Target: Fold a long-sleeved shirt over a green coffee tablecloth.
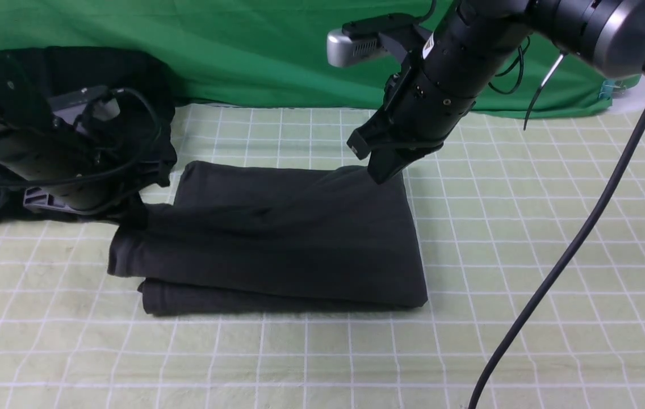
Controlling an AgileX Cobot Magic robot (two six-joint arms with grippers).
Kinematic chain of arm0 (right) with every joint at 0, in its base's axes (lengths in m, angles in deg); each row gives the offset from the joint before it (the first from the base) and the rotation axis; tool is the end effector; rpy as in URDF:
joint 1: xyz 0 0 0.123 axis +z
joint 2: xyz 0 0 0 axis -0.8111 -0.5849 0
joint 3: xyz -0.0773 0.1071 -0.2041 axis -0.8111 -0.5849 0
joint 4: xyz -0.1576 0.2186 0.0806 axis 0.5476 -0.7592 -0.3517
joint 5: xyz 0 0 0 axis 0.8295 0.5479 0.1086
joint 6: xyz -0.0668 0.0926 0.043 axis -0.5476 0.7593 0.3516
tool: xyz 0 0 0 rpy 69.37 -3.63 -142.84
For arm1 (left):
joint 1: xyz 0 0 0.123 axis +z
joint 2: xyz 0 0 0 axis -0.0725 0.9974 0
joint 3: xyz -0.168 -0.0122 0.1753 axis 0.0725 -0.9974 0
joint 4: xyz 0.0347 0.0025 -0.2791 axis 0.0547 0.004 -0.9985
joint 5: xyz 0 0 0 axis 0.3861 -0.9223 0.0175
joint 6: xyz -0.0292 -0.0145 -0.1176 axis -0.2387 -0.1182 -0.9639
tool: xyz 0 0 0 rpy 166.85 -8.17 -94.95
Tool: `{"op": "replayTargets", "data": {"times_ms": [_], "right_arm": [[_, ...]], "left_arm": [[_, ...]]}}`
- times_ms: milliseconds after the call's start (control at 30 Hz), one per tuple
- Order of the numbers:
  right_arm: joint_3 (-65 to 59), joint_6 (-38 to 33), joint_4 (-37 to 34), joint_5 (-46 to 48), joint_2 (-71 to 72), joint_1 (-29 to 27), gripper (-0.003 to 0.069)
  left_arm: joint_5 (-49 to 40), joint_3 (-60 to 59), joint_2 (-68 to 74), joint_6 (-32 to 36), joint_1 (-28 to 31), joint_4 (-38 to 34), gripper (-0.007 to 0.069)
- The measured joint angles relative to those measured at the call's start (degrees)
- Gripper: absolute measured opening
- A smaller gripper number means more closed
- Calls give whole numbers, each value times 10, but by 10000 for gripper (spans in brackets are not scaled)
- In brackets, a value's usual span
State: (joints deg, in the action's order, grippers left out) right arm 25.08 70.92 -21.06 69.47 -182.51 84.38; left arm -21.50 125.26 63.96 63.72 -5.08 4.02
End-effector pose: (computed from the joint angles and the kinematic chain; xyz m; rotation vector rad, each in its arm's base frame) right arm 0.3896 0.2594 0.2410 -0.8636 2.6316 0.4492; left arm 0.3964 -0.0261 0.1390 -0.1426 2.6970 -0.2717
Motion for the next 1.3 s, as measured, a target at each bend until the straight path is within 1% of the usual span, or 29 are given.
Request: {"op": "replayTargets", "data": {"times_ms": [67, 100, 133, 167, 200, 300, 367, 433, 467, 533, 567, 633, 700, 733, 767, 800, 833, 967, 1033, 1100, 1167, 1233, 1267, 1300], "right_arm": [[0, 0, -1, 0, 0, 0, 29], [0, 0, -1, 0, 0, 0, 29], [0, 0, -1, 0, 0, 0, 29], [0, 0, -1, 0, 0, 0, 29], [0, 0, -1, 0, 0, 0, 31], [0, 0, -1, 0, 0, 0, 33], [0, 0, -2, 0, 0, 0, 34], [0, 0, -2, 0, 0, 0, 38], [0, 0, -2, 0, 0, 0, 38], [0, 0, -2, 0, 0, 0, 41], [0, 0, -2, 0, 0, 0, 41], [0, 4, -3, 0, 0, 0, 43], [-1, 15, -4, 0, 0, 1, 43], [-3, 15, -4, 0, 0, 1, 43], [-5, 16, -4, 0, 0, 2, 43], [-10, 17, -3, -1, 0, 6, 43], [-21, 17, -1, -1, 0, 12, 43], [-80, 17, 15, -5, 3, 33, 43], [-119, 17, 23, -27, 4, 38, 43], [-148, 19, 27, -45, 4, 38, 43], [-207, 20, 31, -94, 4, 35, 43], [-255, 24, 34, -125, 4, 28, 43], [-259, 25, 34, -131, 4, 27, 43], [-293, 27, 35, -150, 4, 18, 36]], "left_arm": [[-3, 0, 0, -11, 0, 11, 133], [-4, 0, 0, -11, 0, 12, 146], [-13, 0, 0, -15, 0, 17, 204], [-17, 0, 0, -16, 0, 17, 211], [-33, 1, -2, -18, 0, 23, 262], [-68, 10, -19, -22, 0, 41, 348], [-75, 21, -41, -32, 0, 63, 380], [-74, 28, -67, -48, 0, 85, 384], [-74, 29, -70, -48, 0, 85, 384], [-70, 31, -90, -59, 0, 91, 372], [-68, 33, -100, -57, 0, 78, 348], [-64, 33, -105, -16, -8, 15, 253], [-62, 33, -95, 36, -32, -38, 140], [-60, 33, -90, 49, -43, -51, 94], [-59, 33, -86, 52, -46, -53, 84], [-57, 33, -71, 59, -61, -60, 41], [-60, 33, -49, 56, -74, -57, 15], [-96, 28, 18, 32, -79, -21, -6], [-100, 16, 39, 27, -78, -9, -7], [-94, 4, 45, 25, -78, -8, -7], [-72, -23, 46, 24, -78, -8, -7], [-45, -47, 39, 24, -76, -13, -7], [-45, -47, 39, 24, -76, -14, -7], [-36, -56, 34, 23, -73, -16, -7]]}}
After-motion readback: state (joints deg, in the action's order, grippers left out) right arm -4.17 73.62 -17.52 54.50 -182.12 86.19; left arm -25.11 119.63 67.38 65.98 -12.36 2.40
